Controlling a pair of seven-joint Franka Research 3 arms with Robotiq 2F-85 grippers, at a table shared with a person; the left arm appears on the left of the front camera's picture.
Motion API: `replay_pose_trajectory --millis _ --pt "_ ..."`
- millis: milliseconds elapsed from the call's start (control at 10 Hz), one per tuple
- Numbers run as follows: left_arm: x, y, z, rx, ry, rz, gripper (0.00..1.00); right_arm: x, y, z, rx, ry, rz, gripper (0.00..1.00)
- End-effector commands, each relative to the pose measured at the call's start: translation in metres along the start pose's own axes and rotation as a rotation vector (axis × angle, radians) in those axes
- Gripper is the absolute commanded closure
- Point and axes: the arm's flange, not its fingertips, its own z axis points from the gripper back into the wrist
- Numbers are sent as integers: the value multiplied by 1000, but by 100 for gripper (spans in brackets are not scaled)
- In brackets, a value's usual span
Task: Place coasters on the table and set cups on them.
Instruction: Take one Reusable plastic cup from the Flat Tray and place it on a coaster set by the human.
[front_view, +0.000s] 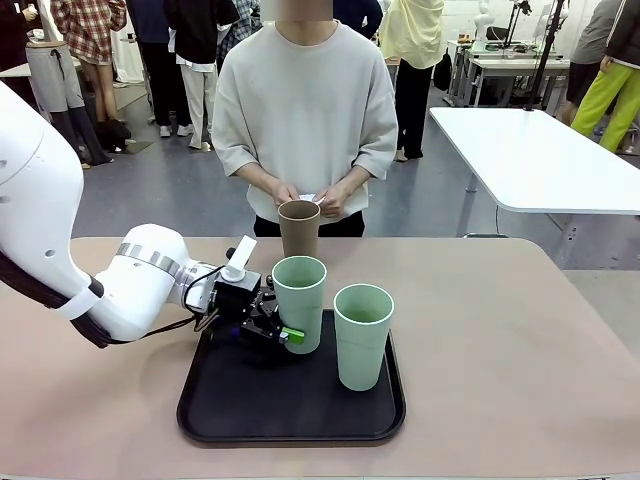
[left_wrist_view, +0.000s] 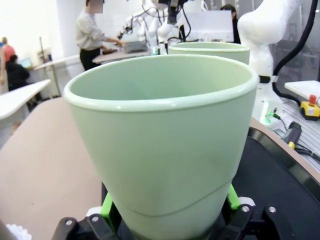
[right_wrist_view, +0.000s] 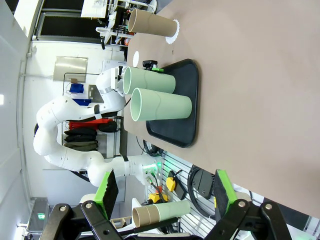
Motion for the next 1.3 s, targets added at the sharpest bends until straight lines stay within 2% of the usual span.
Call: replay_pose_trajectory --millis 0,100,200,400,500,600,800,1000,1200 --pt "-2 4 -5 25 -34 -19 55 1 0 -1 18 -6 8 0" --pt "-1 4 -5 28 -35 -17 67 1 0 -1 18 -6 8 0" --pt "-1 4 -4 28 -34 -14 100 1 0 -1 18 -6 8 0" --pt "1 4 -3 30 -32 -3 100 1 0 -1 18 -6 8 0" --pt "2 2 0 31 -25 16 74 1 0 -1 18 -6 8 0" --pt "18 -10 9 35 2 79 74 1 0 -1 18 -6 8 0" --pt "83 -40 58 74 16 169 74 1 0 -1 18 -6 8 0" --pt "137 -42 144 179 6 226 74 1 0 -1 18 -6 8 0" --pt "168 -60 209 250 0 211 74 1 0 -1 18 -6 8 0"
